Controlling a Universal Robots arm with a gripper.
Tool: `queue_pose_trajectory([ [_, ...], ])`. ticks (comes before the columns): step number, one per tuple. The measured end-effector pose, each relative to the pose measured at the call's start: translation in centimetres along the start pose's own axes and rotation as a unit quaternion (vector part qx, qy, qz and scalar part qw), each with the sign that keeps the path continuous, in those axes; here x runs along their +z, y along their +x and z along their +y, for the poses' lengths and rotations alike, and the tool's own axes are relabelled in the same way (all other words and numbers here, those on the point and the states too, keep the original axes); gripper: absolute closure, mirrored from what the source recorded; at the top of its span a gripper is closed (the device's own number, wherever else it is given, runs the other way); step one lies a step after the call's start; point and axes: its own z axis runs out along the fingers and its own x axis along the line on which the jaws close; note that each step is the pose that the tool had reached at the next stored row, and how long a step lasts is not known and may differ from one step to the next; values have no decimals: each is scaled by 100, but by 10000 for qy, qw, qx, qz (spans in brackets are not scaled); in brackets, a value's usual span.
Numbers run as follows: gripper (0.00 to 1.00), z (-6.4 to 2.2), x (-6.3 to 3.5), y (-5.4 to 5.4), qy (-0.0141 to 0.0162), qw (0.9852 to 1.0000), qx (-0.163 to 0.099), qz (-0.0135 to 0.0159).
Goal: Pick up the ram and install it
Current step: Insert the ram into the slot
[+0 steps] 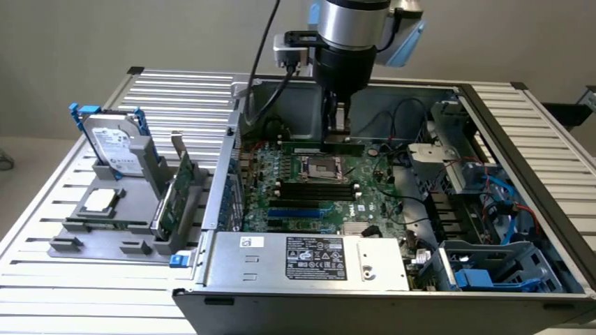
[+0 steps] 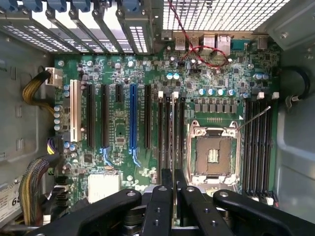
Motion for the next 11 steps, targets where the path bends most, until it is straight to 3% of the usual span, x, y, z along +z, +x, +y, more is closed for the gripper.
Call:
queue_pose_trajectory([
  [11,87,-15,199,-3,0,10000,0,0],
])
